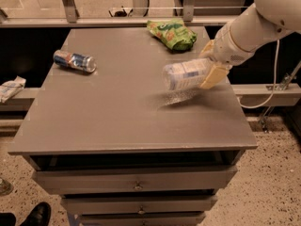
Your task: Move blue plastic bottle near green rice chip bag
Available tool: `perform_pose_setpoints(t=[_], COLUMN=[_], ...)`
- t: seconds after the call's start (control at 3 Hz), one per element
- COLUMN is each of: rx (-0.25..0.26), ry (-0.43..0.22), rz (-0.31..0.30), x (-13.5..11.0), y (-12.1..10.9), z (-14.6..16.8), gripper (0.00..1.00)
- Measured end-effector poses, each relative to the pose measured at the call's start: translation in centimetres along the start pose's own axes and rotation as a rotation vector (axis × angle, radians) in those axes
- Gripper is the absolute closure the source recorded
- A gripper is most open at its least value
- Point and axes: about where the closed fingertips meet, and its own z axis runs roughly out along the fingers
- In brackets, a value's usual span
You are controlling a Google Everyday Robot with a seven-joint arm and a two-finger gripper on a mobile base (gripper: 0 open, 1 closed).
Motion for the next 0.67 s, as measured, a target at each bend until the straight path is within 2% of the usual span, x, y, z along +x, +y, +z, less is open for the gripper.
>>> perform_pose_setpoints(t=[0.33, 0.67], rx=[0.063, 0.089], ry=[-0.013, -0.036], rz=[0.005, -0.006], x=[1.8, 1.5], y=[-5.8, -9.3], z=[0.8, 2.0], gripper=[1.00, 1.00])
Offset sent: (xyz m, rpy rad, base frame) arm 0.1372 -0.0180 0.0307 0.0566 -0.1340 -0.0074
